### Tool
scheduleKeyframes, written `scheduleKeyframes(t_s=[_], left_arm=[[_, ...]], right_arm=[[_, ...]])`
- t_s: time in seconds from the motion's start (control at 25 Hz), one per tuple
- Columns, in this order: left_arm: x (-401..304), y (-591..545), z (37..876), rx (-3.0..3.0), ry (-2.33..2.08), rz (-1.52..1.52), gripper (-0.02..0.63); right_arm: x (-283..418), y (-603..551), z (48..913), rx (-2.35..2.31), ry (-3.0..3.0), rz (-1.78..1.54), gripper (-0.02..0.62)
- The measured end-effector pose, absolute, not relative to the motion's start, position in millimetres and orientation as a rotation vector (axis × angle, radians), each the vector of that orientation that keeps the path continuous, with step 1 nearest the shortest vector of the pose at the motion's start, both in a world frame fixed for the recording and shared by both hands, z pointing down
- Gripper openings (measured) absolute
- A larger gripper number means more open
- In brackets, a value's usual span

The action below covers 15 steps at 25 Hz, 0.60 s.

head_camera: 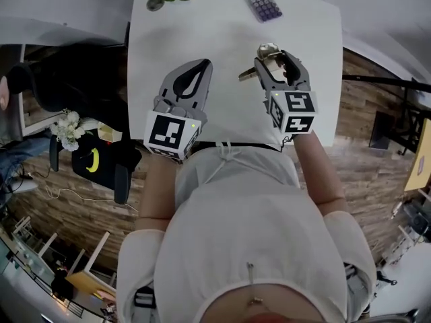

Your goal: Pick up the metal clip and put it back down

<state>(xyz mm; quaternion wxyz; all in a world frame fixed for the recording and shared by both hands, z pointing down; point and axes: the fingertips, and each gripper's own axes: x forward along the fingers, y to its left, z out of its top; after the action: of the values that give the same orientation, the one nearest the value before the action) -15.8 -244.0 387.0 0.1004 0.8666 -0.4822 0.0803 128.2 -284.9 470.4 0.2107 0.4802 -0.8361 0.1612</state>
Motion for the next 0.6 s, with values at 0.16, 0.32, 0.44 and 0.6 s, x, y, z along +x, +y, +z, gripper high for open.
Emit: scheduleKeyframes(t_s=[0.16,0.32,0.44,0.6], left_arm=[[-23.2,-252.7,404.4,2.528,-1.419,0.243,0.018],[-33.3,-260.9,419.9,2.491,-1.427,0.250,0.018],[-38.1,-267.7,429.0,2.467,-1.437,0.247,0.018],[-38.9,-272.3,438.6,2.450,-1.435,0.243,0.018]], right_arm=[[116.3,-291.1,514.0,1.271,-2.260,0.482,0.293],[109.8,-292.4,553.5,1.233,-2.190,0.534,0.293],[108.5,-292.9,575.6,1.219,-2.147,0.576,0.293],[105.1,-291.0,598.9,1.180,-2.106,0.589,0.293]])
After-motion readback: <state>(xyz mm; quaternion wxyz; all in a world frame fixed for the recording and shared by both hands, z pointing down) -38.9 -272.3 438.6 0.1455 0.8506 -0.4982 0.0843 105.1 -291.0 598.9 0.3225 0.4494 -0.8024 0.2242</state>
